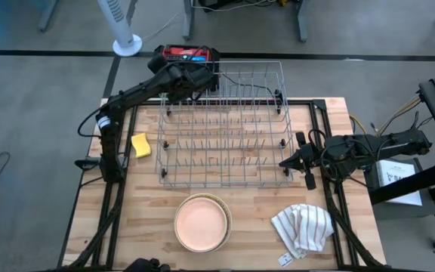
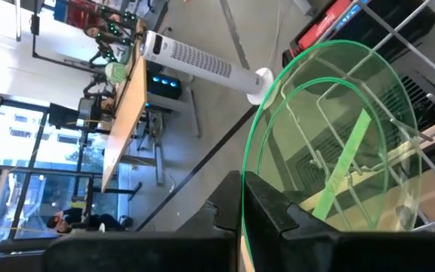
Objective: Sort dishes
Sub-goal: Put the green transparent plate into the dish rack
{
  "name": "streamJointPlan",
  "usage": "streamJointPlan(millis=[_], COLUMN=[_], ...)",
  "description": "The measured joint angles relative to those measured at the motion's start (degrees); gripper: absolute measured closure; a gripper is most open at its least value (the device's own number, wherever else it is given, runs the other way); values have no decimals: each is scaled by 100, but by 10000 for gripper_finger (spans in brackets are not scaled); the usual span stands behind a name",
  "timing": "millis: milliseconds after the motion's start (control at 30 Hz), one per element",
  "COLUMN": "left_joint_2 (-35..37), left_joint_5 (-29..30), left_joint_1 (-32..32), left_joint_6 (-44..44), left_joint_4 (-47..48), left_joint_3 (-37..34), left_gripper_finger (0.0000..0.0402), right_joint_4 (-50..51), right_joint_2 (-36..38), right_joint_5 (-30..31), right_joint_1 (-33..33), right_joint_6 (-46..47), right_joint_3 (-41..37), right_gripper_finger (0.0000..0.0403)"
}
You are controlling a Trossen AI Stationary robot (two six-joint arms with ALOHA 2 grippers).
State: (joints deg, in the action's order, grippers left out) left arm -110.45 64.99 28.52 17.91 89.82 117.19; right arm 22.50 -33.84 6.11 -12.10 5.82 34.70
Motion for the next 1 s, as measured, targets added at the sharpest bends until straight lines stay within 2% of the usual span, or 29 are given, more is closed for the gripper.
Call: streamJointPlan(millis=[1000], left_joint_2=[-74], left_joint_5=[-4], left_joint_1=[41], left_joint_6=[44], left_joint_4=[-2], left_joint_3=[0], left_gripper_finger=[401], right_joint_4=[2], right_joint_2=[0], right_joint_5=[0], right_joint_1=[0], right_joint_6=[4], right_joint_3=[2], right_gripper_finger=[403])
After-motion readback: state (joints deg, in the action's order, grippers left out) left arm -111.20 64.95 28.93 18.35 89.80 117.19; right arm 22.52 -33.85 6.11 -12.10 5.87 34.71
